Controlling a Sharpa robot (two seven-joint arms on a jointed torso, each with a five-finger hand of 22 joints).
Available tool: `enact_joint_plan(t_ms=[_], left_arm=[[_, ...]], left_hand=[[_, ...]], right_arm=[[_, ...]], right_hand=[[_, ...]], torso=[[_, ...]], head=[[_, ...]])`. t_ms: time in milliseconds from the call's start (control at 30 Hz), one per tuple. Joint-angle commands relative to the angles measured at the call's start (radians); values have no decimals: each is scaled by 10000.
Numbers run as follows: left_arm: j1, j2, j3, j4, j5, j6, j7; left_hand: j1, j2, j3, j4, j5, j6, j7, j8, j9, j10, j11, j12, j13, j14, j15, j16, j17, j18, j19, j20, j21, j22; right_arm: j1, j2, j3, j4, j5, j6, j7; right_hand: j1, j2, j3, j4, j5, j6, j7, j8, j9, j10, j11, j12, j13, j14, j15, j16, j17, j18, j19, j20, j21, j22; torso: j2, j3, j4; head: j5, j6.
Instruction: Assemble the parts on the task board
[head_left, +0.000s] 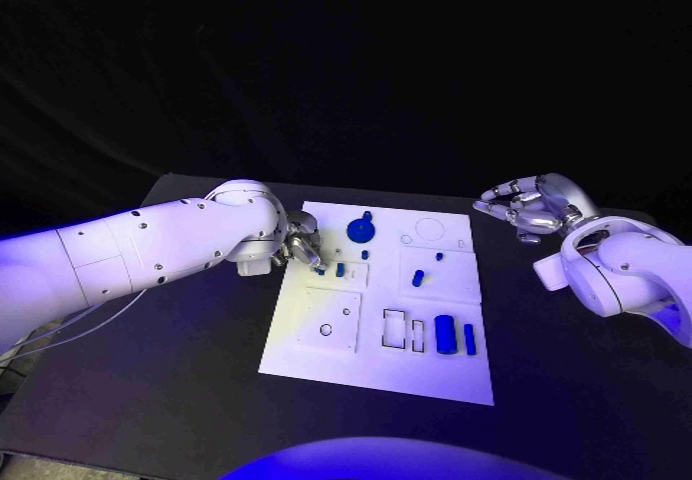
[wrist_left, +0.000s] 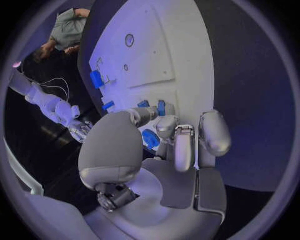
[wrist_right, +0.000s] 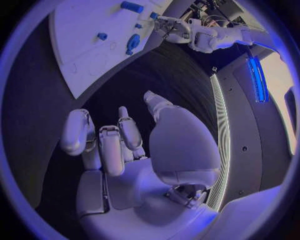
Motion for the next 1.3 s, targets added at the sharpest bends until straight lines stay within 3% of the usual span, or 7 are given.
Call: enact_joint_plan(t_ms=[33, 367, 1300], left_arm=[[-43, 57, -18, 4, -196, 230, -21], [-46, 60, -18, 3, -290, 537, -71], [-48, 24, -13, 35, -123, 428, -64]], left_hand=[[2, 93, 1080, -1073, 40, 243, -236, 15, 564, 59, 3, 55, 11, 879, -87, 7, 1970, -133, 50, -39, 52, 7], [3, 85, 1090, -1107, 43, 258, -250, 21, 557, 92, -9, 82, 57, 888, -94, 21, 2005, -137, 57, -44, 64, 27], [-23, 76, 1210, -1263, 106, 381, -292, 61, 513, 277, -53, 216, 294, 929, -124, 90, 2174, -176, 128, -75, 185, 234]], right_arm=[[-6, -6, 0, 11, -110, 50, 57], [-7, -13, 0, 10, -115, 51, 53], [-7, -15, 0, 14, -168, 28, 85]], right_hand=[[-1, 87, -12, 27, 38, 2, -44, 69, -16, -20, -10, -34, -7, 515, -51, -46, 417, 178, -4, -34, -54, -3], [-1, 87, -12, 27, 38, 2, -44, 69, -16, -20, -10, -34, -7, 515, -51, -46, 417, 178, -4, -34, -54, -3], [18, 91, -57, 64, 73, 0, -46, 83, -19, -16, -12, -28, -5, 516, -53, -49, 415, 178, 1, -36, -61, -1]], torso=[[-2, 7, 7], [-9, 4, -2], [-1, 12, -8]], head=[[-15, -24], [-9, -44], [1, -29]])
